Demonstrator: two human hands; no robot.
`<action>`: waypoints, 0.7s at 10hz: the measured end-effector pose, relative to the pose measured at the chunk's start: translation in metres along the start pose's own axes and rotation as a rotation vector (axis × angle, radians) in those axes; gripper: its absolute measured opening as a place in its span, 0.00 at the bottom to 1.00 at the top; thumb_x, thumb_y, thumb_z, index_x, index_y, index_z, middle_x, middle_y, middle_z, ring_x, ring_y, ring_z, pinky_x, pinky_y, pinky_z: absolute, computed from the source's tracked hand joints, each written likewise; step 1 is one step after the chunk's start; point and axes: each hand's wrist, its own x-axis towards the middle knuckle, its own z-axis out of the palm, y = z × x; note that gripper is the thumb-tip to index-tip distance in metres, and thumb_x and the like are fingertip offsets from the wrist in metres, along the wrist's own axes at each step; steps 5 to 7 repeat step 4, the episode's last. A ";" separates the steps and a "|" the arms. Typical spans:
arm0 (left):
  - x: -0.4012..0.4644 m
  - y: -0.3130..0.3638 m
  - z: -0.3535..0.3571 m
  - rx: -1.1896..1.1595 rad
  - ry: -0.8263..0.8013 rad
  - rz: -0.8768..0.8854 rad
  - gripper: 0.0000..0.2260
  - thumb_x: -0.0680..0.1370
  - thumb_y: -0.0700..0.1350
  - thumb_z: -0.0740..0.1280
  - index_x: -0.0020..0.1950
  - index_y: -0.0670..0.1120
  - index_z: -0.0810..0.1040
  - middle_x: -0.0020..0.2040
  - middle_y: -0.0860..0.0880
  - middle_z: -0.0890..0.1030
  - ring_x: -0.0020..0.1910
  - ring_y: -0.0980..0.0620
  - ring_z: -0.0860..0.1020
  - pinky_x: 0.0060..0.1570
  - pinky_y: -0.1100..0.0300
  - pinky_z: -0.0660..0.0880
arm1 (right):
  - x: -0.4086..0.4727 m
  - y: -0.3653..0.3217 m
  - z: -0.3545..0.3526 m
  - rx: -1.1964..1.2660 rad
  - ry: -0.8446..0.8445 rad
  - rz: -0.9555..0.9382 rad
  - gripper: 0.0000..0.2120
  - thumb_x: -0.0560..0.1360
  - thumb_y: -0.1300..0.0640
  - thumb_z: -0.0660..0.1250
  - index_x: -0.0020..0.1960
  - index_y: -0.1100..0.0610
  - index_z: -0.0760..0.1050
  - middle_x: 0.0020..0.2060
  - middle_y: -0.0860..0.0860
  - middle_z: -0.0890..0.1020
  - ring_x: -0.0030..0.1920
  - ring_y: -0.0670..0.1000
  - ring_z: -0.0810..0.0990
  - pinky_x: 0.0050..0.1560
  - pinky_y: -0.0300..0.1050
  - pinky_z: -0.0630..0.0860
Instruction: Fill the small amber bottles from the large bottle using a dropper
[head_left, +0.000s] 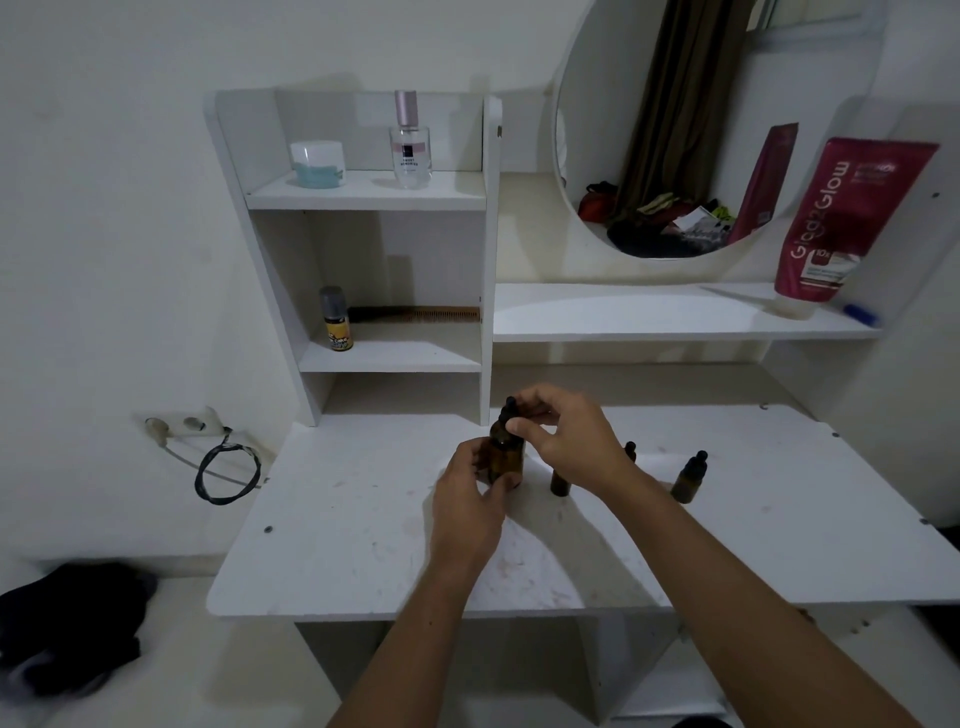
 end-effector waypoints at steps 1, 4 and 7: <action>-0.001 0.000 0.000 0.011 -0.011 0.002 0.19 0.78 0.44 0.74 0.65 0.57 0.73 0.55 0.63 0.78 0.55 0.60 0.77 0.52 0.73 0.70 | -0.004 -0.001 0.002 0.016 0.038 0.002 0.11 0.77 0.58 0.76 0.59 0.56 0.84 0.47 0.44 0.85 0.48 0.36 0.82 0.52 0.24 0.76; -0.001 0.002 -0.001 0.005 -0.003 -0.039 0.24 0.77 0.50 0.75 0.69 0.53 0.71 0.62 0.58 0.79 0.62 0.55 0.78 0.65 0.55 0.76 | -0.019 -0.011 -0.010 -0.055 0.143 -0.058 0.23 0.78 0.50 0.75 0.72 0.53 0.77 0.64 0.48 0.83 0.62 0.47 0.81 0.66 0.41 0.77; -0.001 0.002 -0.001 0.005 -0.003 -0.039 0.24 0.77 0.50 0.75 0.69 0.53 0.71 0.62 0.58 0.79 0.62 0.55 0.78 0.65 0.55 0.76 | -0.019 -0.011 -0.010 -0.055 0.143 -0.058 0.23 0.78 0.50 0.75 0.72 0.53 0.77 0.64 0.48 0.83 0.62 0.47 0.81 0.66 0.41 0.77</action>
